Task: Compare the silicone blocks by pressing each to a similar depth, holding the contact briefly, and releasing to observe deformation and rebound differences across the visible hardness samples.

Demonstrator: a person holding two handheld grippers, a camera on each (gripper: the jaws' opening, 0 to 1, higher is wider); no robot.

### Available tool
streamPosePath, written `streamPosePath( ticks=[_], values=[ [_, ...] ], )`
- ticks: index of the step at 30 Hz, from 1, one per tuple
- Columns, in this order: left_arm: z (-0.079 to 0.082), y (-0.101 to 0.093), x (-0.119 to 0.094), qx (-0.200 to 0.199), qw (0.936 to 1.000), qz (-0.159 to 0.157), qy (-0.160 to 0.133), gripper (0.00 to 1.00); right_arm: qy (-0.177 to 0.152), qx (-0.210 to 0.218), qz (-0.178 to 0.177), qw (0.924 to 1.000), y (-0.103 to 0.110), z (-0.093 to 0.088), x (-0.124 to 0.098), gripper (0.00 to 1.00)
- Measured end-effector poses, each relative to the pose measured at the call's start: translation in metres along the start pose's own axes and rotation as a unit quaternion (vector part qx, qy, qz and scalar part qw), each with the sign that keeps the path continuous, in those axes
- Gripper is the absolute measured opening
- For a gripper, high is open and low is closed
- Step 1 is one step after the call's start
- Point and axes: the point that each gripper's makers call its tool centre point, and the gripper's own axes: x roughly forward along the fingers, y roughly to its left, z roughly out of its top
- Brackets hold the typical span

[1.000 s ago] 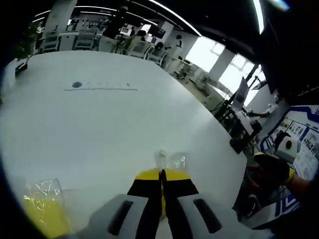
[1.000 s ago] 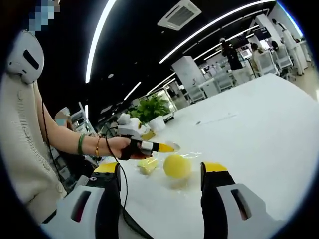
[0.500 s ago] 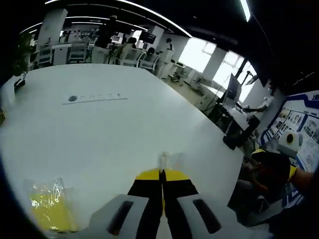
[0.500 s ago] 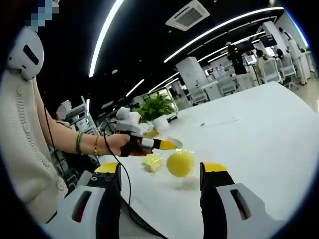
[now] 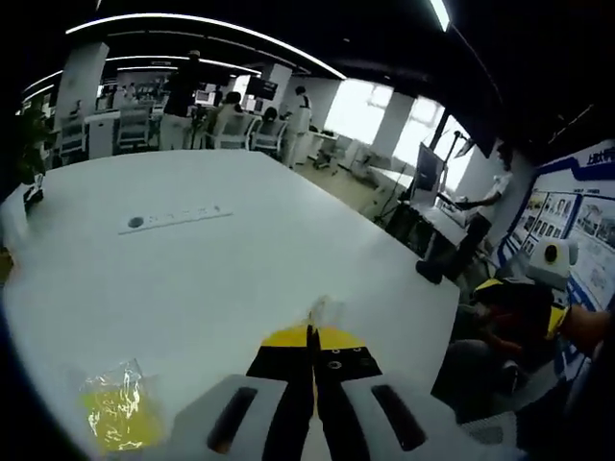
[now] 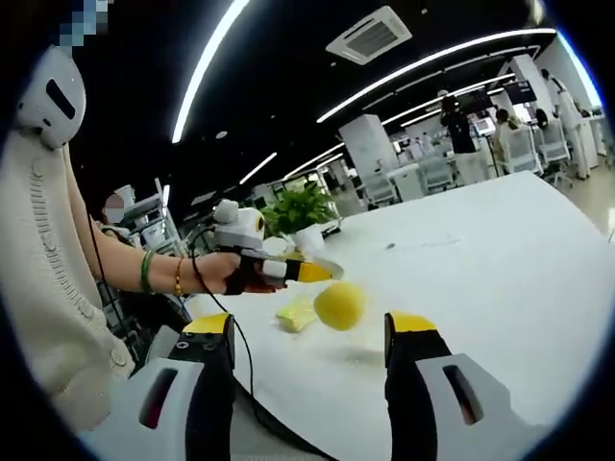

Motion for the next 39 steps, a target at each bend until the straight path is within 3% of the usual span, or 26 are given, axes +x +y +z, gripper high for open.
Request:
streamPosePath(
  ticks=[8, 23, 28, 35, 39],
  values=[
    [0.019, 0.002, -0.021, 0.003, 0.9998, -0.007, -0.016, 0.00, 0.002, -0.027, -0.003, 0.9996, 0.004, 0.013, 0.008, 0.59],
    [0.071, 0.001, -0.067, 0.075, 0.9951, -0.021, -0.060, 0.00, 0.040, -0.108, 0.022, 0.9931, 0.011, 0.045, 0.051, 0.61],
    [0.090, 0.002, -0.085, 0.119, 0.9900, -0.019, -0.075, 0.00, 0.063, -0.156, 0.048, 0.9845, 0.015, 0.063, 0.076, 0.61],
    [0.108, 0.004, -0.105, 0.140, 0.9855, -0.021, -0.093, 0.00, 0.087, -0.204, 0.076, 0.9722, 0.021, 0.088, 0.114, 0.65],
    [0.115, 0.005, -0.112, 0.157, 0.9826, -0.020, -0.097, 0.00, 0.108, -0.233, 0.097, 0.9615, 0.026, 0.097, 0.141, 0.69]
  ],
)
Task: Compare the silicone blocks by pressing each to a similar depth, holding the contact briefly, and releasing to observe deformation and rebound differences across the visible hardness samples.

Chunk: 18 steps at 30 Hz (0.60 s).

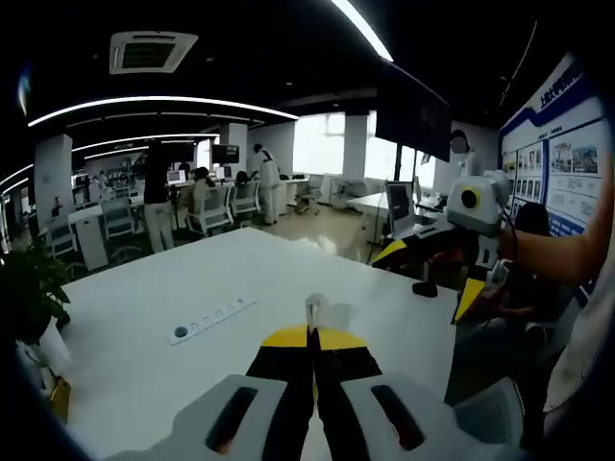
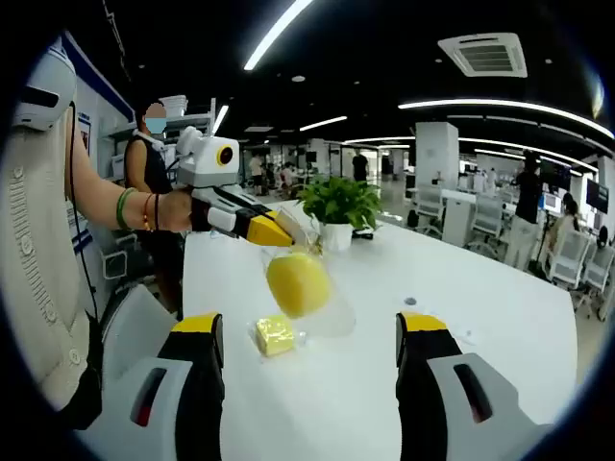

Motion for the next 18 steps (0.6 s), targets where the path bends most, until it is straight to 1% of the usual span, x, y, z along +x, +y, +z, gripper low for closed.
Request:
streamPosePath(
  ticks=[1, 4, 6, 10, 12, 15, 18],
  values=[
    [0.002, 0.000, -0.001, 0.003, 1.0000, -0.001, 0.000, 0.00, 0.007, -0.007, 0.008, 0.9999, -0.001, 0.004, 0.008, 0.70],
    [0.007, 0.003, -0.006, 0.008, 1.0000, -0.003, -0.004, 0.00, 0.016, -0.018, 0.023, 0.9994, -0.002, 0.011, 0.022, 0.72],
    [0.011, 0.005, -0.008, 0.010, 0.9999, -0.006, -0.006, 0.00, 0.025, -0.037, 0.034, 0.9984, -0.003, 0.016, 0.034, 0.72],
    [0.015, 0.006, -0.013, 0.015, 0.9998, -0.009, -0.010, 0.00, 0.031, -0.044, 0.051, 0.9972, -0.001, 0.023, 0.049, 0.73],
    [0.018, 0.007, -0.014, 0.018, 0.9997, -0.010, -0.012, 0.00, 0.034, -0.051, 0.059, 0.9964, 0.001, 0.024, 0.055, 0.73],
    [0.022, 0.007, -0.016, 0.016, 0.9997, -0.014, -0.016, 0.00, 0.049, -0.061, 0.081, 0.9936, 0.006, 0.023, 0.067, 0.72],
    [0.025, 0.006, -0.016, 0.007, 0.9997, -0.021, -0.014, 0.00, 0.060, -0.068, 0.095, 0.9913, 0.009, 0.022, 0.078, 0.72]
  ],
)
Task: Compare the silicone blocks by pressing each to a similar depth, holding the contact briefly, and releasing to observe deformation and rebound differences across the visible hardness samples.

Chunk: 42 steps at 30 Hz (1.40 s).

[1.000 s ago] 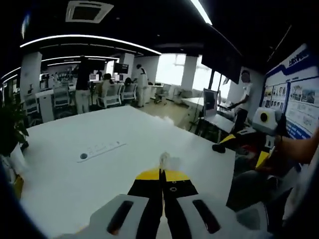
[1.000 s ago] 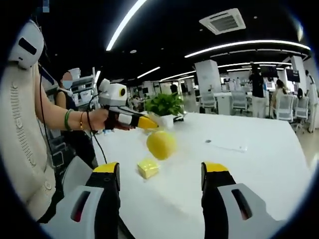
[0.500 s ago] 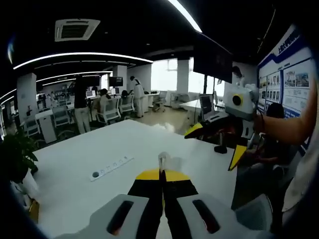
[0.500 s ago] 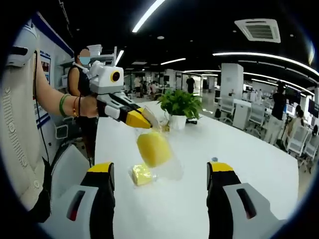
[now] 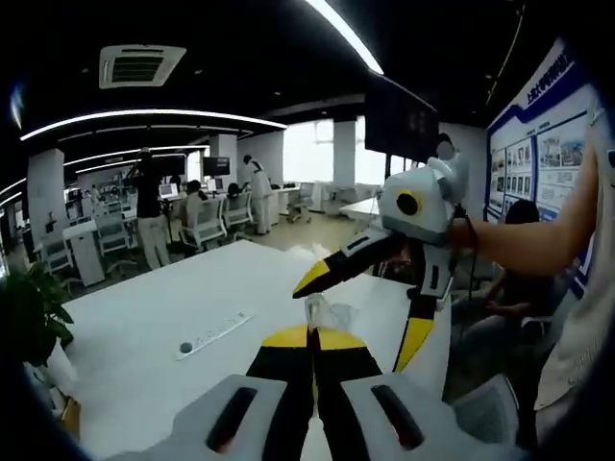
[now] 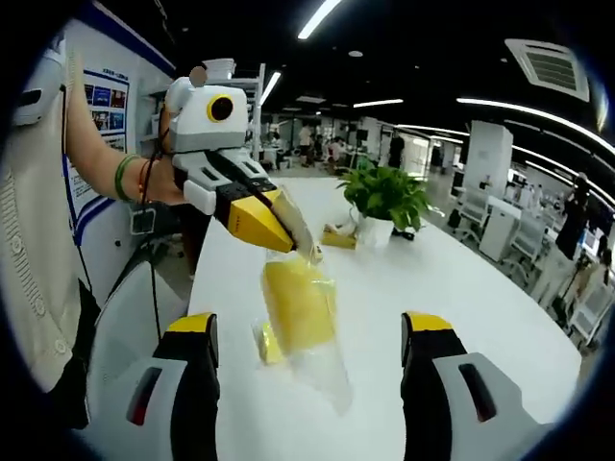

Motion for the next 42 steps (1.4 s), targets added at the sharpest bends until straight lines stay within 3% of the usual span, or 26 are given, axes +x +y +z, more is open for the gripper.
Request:
streamPosePath(
  ticks=[7, 11, 14, 18, 19, 31, 42],
  values=[
    [0.005, -0.006, 0.000, 0.007, 0.9999, -0.012, -0.005, 0.00, 0.003, -0.012, 0.029, 0.9995, 0.002, 0.007, 0.021, 0.67],
    [0.009, -0.015, 0.000, 0.010, 0.9993, -0.034, -0.010, 0.00, 0.014, -0.008, 0.042, 0.9990, 0.005, 0.003, 0.031, 0.64],
    [0.011, -0.023, 0.001, 0.009, 0.9986, -0.050, -0.013, 0.00, 0.026, -0.006, 0.056, 0.9981, 0.012, -0.003, 0.035, 0.54],
    [0.012, -0.028, 0.001, 0.014, 0.9982, -0.056, -0.015, 0.00, 0.030, 0.017, 0.084, 0.9959, 0.027, -0.006, 0.034, 0.31],
    [0.012, -0.030, 0.001, 0.017, 0.9980, -0.059, -0.014, 0.00, 0.028, 0.008, 0.069, 0.9972, 0.024, -0.007, 0.034, 0.31],
    [0.013, -0.041, -0.003, 0.048, 0.9967, -0.066, -0.007, 0.00, 0.055, 0.047, 0.087, 0.9936, 0.041, -0.008, 0.024, 0.22],
    [0.013, -0.056, -0.010, 0.053, 0.9964, -0.067, -0.002, 0.00, 0.057, 0.026, 0.100, 0.9931, 0.055, -0.007, 0.018, 0.13]
  ],
)
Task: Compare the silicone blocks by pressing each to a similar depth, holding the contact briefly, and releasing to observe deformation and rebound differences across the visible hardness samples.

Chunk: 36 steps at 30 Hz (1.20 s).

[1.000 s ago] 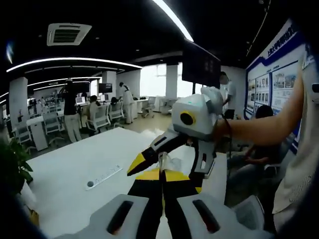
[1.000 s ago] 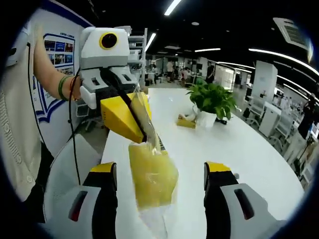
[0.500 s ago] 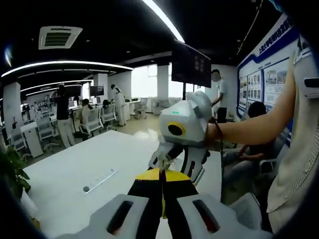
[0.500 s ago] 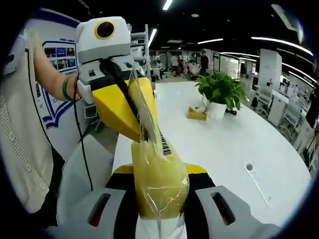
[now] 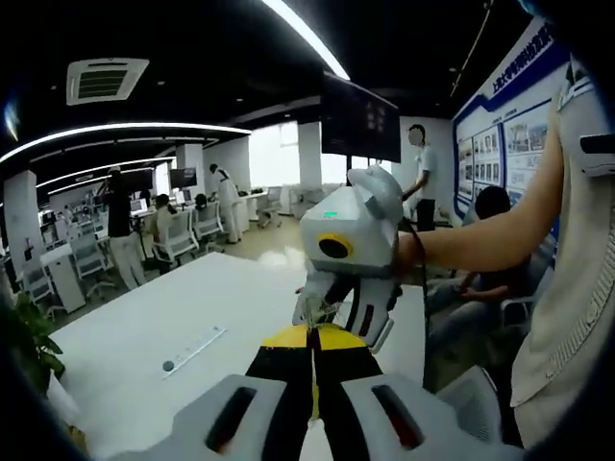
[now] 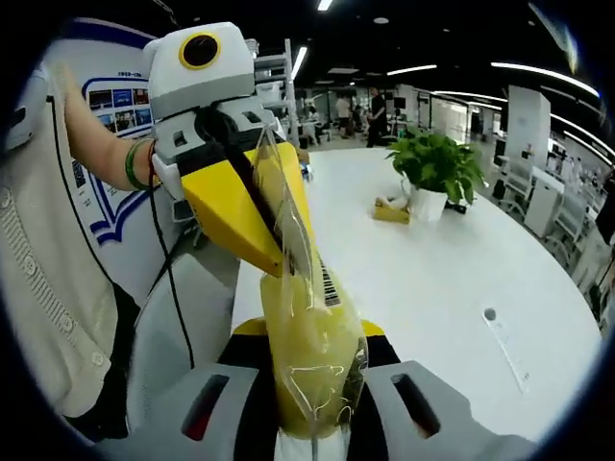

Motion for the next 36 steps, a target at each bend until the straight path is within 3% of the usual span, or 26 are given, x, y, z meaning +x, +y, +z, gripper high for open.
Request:
streamPosePath(
  ticks=[9, 24, 36],
  values=[
    [-0.0022, -0.0015, -0.0021, 0.011, 0.9999, 0.002, 0.013, 0.00, 0.016, 0.010, 0.009, 0.9998, 0.0070, -0.0043, -0.0015, 0.10],
    [0.0002, -0.0030, -0.0036, 0.018, 0.9997, 0.003, 0.015, 0.00, 0.016, -0.024, -0.009, 0.9995, 0.0046, -0.0017, -0.0026, 0.09],
    [-0.0005, -0.0050, -0.0037, 0.021, 0.9996, 0.004, 0.019, 0.00, 0.020, -0.013, -0.007, 0.9997, 0.0082, -0.0033, -0.0031, 0.10]
  ],
)
